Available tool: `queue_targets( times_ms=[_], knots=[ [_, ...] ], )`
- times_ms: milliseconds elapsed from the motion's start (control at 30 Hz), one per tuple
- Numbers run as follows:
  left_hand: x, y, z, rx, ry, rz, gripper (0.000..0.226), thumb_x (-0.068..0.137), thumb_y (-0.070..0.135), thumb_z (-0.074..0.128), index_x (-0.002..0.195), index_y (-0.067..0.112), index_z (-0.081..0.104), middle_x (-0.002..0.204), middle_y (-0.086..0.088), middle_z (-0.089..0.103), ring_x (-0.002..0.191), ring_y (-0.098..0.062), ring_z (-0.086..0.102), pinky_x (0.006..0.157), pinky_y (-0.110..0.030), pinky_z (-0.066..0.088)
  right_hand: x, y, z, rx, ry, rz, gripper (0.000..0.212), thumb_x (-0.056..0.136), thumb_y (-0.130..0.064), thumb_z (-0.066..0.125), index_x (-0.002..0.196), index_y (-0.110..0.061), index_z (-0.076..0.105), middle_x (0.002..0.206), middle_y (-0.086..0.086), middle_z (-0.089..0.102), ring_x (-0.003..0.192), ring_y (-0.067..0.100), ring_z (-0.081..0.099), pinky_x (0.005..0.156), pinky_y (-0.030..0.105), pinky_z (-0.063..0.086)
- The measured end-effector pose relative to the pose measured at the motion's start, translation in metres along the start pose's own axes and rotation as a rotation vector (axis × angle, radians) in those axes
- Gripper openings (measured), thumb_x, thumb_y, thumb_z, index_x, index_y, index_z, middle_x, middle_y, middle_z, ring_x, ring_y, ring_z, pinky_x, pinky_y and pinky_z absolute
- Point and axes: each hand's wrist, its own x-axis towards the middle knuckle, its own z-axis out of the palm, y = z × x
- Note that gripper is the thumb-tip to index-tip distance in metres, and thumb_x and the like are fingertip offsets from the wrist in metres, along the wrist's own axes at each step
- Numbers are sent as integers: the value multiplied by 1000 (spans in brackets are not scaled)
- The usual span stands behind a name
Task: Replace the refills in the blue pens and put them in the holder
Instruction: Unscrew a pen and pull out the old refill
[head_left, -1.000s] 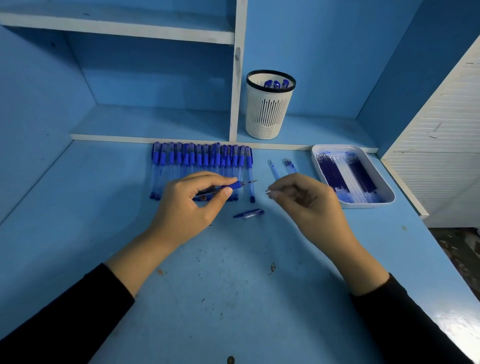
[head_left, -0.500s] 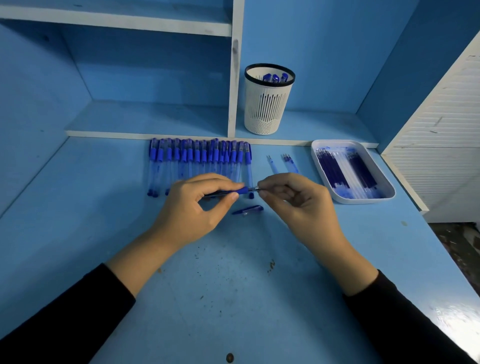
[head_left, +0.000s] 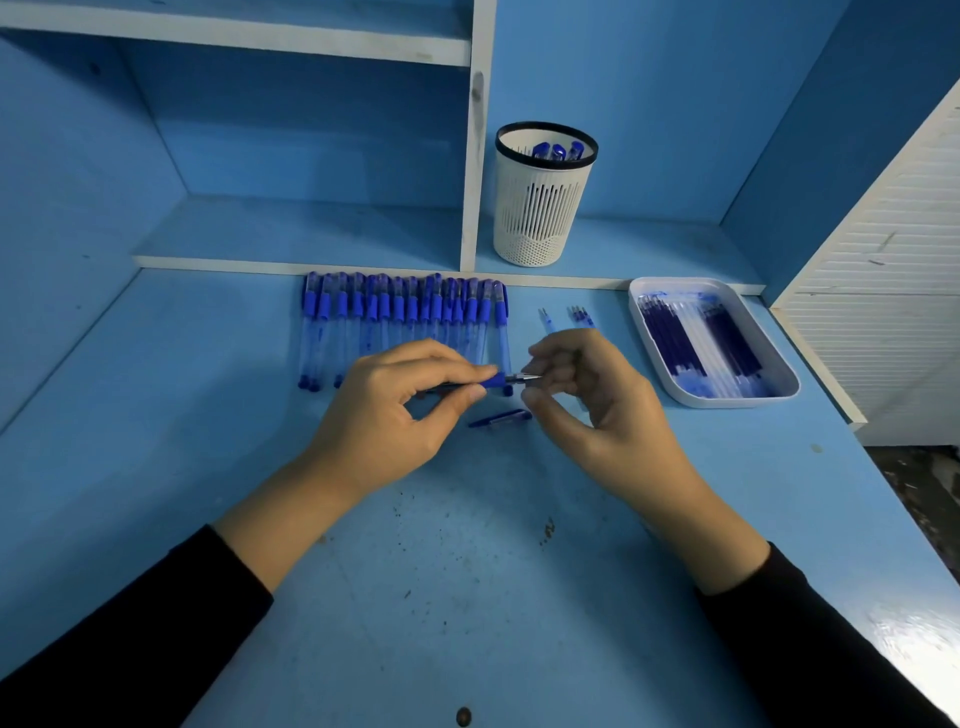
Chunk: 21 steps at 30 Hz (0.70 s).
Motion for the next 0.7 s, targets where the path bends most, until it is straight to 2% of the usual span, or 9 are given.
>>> queue_targets(
  times_ms=[67, 133, 167, 233, 333, 433, 533, 600, 700],
  knots=[
    [0, 0, -1, -6, -2, -7, 16, 84, 5, 74, 100, 5, 76, 88, 0, 69, 77, -3, 63, 71, -13, 48, 0, 1, 1, -62, 10, -53, 13, 88, -2, 65, 97, -10, 61, 87, -3, 66, 83, 15, 63, 82, 25, 51],
    [0, 1, -2, -14, -11, -10, 17, 84, 4, 75, 100, 5, 76, 87, 0, 69, 76, -4, 63, 72, -13, 48, 0, 1, 1, -121, 25, -50, 2, 91, -8, 64, 91, -10, 64, 78, -5, 66, 76, 15, 64, 75, 29, 51],
    [0, 1, -2, -18, -14, -12, 17, 83, 4, 75, 100, 5, 76, 86, 0, 68, 76, -4, 63, 72, -13, 48, 0, 1, 1, -128, 33, -36, 5, 92, -14, 64, 89, -10, 64, 76, -4, 67, 74, 16, 63, 73, 30, 51],
    [0, 1, -1, -29, -12, -16, 17, 83, 4, 76, 100, 5, 76, 85, 2, 67, 75, -2, 62, 72, -12, 47, -1, 0, -1, -92, 31, -30, 8, 90, -17, 67, 93, -10, 65, 80, -2, 68, 77, 16, 64, 73, 25, 50],
    [1, 2, -1, -32, -15, -19, 16, 83, 4, 76, 99, 5, 76, 85, 5, 66, 75, 1, 61, 72, -10, 45, 0, -2, -1, -46, 22, -56, 13, 86, -5, 69, 98, -9, 64, 89, -1, 68, 84, 16, 65, 80, 21, 50],
    [0, 2, -3, -29, -33, -12, 16, 83, 5, 76, 99, 6, 76, 85, 4, 67, 76, -1, 62, 73, -11, 46, 0, 1, 1, -137, 32, -64, 3, 90, -15, 66, 88, -13, 67, 81, -3, 67, 77, 16, 63, 75, 31, 52],
    [2, 2, -2, -26, -36, -8, 15, 83, 7, 76, 98, 6, 76, 84, 7, 66, 75, -1, 61, 71, -12, 46, 0, 0, 1, -86, 6, -24, 14, 89, -25, 66, 93, -12, 68, 84, -2, 68, 81, 19, 65, 78, 34, 53],
    [2, 1, -2, -31, -34, -2, 13, 83, 8, 75, 95, 5, 76, 84, 10, 65, 76, 2, 61, 72, -11, 46, -1, -2, 1, -4, -7, -38, 14, 86, -13, 69, 99, -9, 66, 91, -2, 68, 87, 19, 65, 82, 29, 53],
    [0, -1, -2, -16, -49, 7, 11, 83, 9, 76, 94, 6, 76, 85, 4, 69, 77, -4, 65, 71, -20, 53, -1, 1, 3, -88, -10, -87, 12, 86, 1, 66, 93, -9, 66, 88, 1, 66, 85, 16, 64, 81, 25, 52]
  ],
)
